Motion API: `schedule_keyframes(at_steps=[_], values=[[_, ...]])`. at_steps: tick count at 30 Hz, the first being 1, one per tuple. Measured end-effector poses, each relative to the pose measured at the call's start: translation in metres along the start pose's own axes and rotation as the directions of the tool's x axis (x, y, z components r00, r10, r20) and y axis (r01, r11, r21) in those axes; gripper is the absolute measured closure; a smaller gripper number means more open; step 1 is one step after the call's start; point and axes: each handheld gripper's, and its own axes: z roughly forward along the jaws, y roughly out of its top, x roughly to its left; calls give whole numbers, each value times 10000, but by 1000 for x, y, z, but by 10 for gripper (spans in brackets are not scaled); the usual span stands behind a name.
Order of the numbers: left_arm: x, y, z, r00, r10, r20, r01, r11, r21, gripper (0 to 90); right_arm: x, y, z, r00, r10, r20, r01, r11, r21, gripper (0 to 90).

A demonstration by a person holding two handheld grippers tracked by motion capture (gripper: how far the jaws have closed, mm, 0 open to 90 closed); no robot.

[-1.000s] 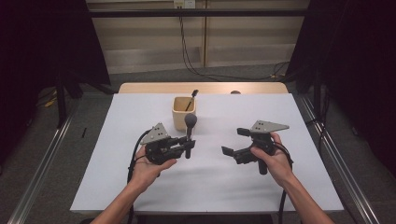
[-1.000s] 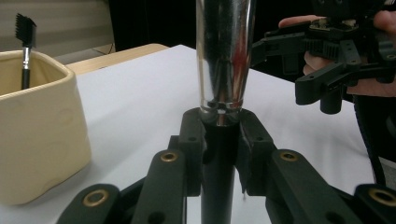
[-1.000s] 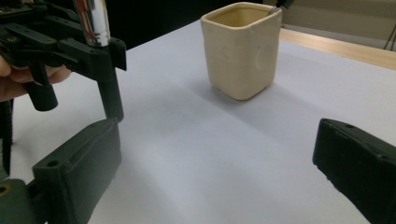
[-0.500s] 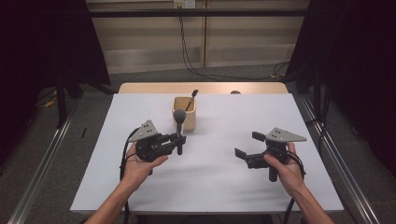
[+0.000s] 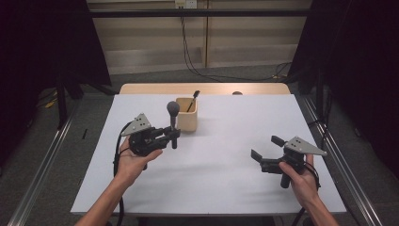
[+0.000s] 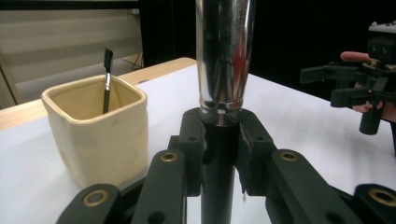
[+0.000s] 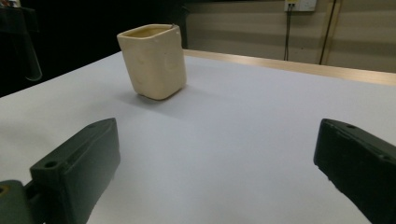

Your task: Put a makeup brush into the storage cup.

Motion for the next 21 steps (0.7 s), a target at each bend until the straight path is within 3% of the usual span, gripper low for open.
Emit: schedule_keyframes(at_steps=[10, 21], values=[[8, 1, 1, 9994, -168, -303, 163, 9997, -168, 746, -4, -12, -19, 9976, -150, 675, 176, 9991, -380, 0], [17, 10, 5, 9983, -294, -510, 271, 9986, -453, 746, -7, -21, -24, 9965, -136, 825, 194, 9974, -692, 0]])
